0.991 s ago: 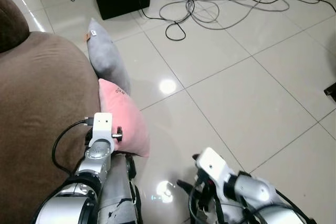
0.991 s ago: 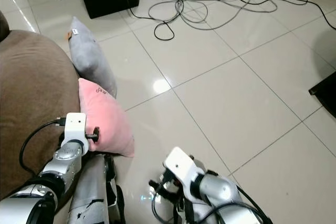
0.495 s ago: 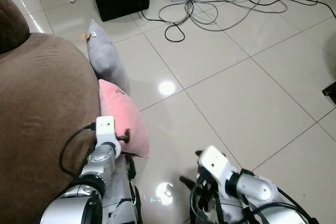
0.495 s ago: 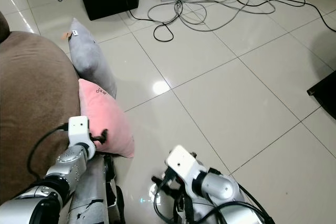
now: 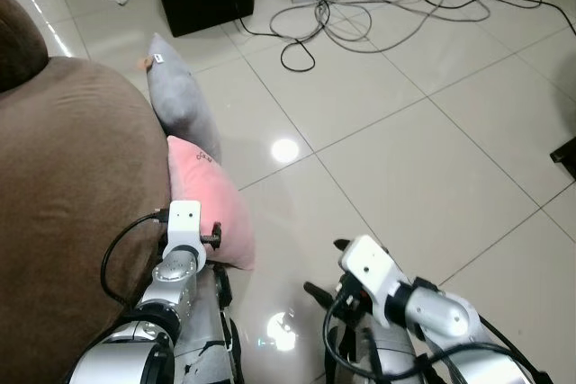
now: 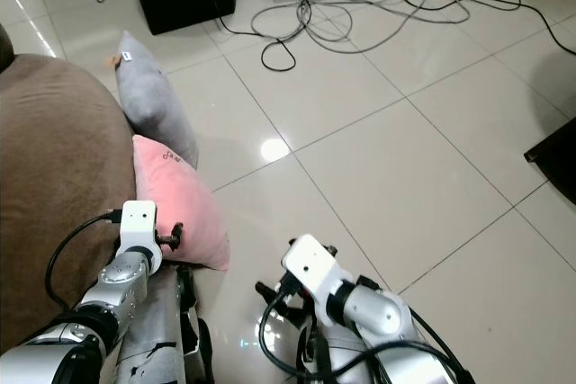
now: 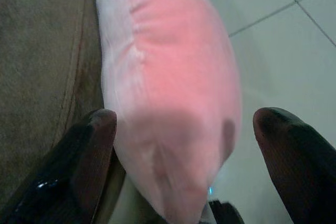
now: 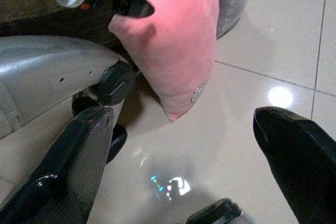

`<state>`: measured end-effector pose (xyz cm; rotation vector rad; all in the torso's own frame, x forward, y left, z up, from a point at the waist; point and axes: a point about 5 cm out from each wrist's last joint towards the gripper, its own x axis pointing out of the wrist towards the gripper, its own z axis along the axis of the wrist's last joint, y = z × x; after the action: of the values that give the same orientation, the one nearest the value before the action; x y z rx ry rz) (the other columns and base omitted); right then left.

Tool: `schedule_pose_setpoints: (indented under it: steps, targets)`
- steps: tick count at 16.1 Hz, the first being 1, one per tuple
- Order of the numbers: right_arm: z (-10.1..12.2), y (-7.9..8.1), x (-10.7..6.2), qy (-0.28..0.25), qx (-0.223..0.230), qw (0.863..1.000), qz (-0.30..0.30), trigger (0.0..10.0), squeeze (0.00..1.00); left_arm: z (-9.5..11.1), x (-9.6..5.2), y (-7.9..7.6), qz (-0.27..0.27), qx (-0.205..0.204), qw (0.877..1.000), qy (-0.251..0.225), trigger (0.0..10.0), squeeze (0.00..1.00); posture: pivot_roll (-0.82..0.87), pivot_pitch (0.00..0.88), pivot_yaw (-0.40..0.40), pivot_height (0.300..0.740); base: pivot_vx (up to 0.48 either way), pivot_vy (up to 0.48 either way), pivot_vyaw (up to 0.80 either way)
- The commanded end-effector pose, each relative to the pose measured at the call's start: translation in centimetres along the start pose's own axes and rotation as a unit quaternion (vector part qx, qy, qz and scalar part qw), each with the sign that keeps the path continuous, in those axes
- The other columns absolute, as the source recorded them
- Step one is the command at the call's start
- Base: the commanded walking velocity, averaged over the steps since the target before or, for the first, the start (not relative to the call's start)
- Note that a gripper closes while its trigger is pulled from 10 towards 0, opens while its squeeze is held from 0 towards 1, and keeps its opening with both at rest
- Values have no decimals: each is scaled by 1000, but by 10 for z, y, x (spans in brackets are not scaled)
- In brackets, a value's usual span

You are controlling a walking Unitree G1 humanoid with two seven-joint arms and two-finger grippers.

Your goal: Move the pillow to the sofa from floor

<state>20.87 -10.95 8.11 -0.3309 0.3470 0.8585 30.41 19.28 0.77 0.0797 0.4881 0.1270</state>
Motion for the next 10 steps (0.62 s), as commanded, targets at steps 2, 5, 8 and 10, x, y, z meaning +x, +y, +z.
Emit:
schedule_pose_setpoints:
  steps: [2,5,8,10]
  targets:
    - [0,5,-6,10,-1,1000,12,10000,0,-15,-4,-5,6,-17,1000,23,10000,0,-179,295,-77,581,0,0,0]
    - [4,5,-5,9,-6,1000,15,10000,0,-25,-8,-9,18,10,999,37,10000,0,-188,298,-97,581,0,0,0]
    - [10,5,-7,4,-3,1000,13,10000,0,-26,-9,-6,47,42,998,31,10000,0,-203,303,-112,581,0,0,0]
    - [12,7,-10,4,1,1000,12,10000,0,-28,-9,-3,53,42,997,35,10000,0,-218,312,-122,581,0,0,0]
